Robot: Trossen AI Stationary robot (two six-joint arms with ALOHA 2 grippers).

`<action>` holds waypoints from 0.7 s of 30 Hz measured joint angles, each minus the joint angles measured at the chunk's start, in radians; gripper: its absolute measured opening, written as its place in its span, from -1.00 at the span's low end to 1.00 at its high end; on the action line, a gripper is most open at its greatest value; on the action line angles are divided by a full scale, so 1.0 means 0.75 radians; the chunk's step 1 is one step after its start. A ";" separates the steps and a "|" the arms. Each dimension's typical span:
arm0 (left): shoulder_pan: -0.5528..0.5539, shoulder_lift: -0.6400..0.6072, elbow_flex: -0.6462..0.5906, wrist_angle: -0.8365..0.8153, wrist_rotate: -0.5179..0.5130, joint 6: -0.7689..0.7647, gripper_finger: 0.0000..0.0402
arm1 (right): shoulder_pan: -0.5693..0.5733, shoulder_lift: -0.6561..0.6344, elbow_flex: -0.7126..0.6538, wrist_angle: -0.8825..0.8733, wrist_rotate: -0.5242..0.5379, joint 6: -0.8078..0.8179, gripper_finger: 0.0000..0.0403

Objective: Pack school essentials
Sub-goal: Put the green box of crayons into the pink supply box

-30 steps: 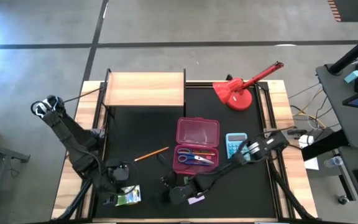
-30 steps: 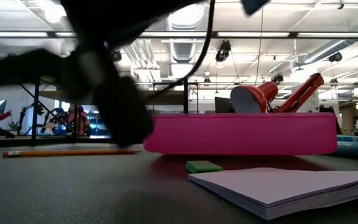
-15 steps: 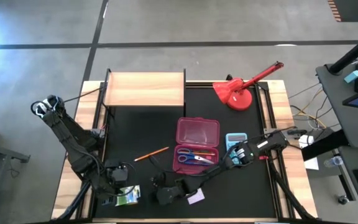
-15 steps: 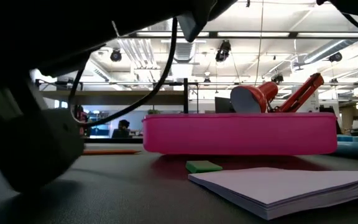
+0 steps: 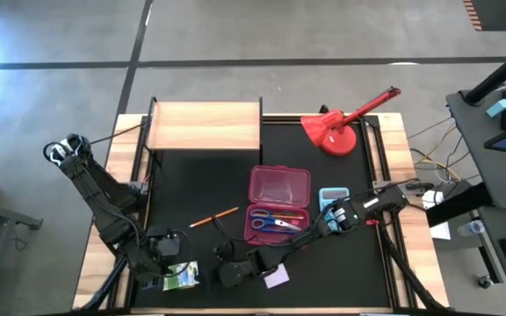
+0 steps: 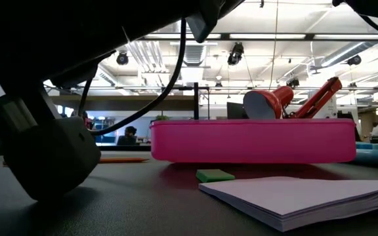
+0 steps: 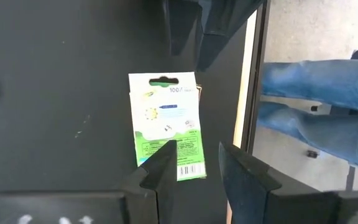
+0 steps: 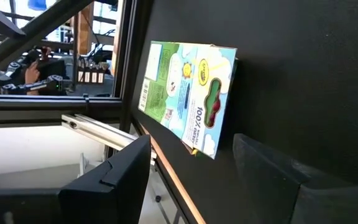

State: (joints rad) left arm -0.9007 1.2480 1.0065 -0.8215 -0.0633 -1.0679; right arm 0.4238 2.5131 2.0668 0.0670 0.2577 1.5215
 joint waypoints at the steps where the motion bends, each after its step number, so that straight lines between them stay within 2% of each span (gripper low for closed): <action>1: -0.003 -0.001 0.000 0.001 0.000 0.000 -0.49 | 0.000 -0.001 0.000 -0.002 -0.001 -0.002 0.07; 10: -0.007 0.078 -0.023 0.000 -0.008 0.041 -0.49 | 0.005 -0.029 0.031 -0.056 -0.045 -0.133 0.04; 15: -0.006 0.127 -0.050 0.019 0.001 0.039 -0.49 | 0.020 -0.073 0.031 -0.230 -0.068 -0.119 0.04; 21: -0.003 0.165 -0.100 0.165 -0.003 0.102 -0.49 | 0.037 -0.131 0.031 -0.426 -0.109 -0.137 0.04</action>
State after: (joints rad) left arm -0.9031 1.3720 0.9318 -0.6979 -0.0654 -0.9911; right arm 0.4517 2.4148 2.0903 -0.2526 0.1757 1.4190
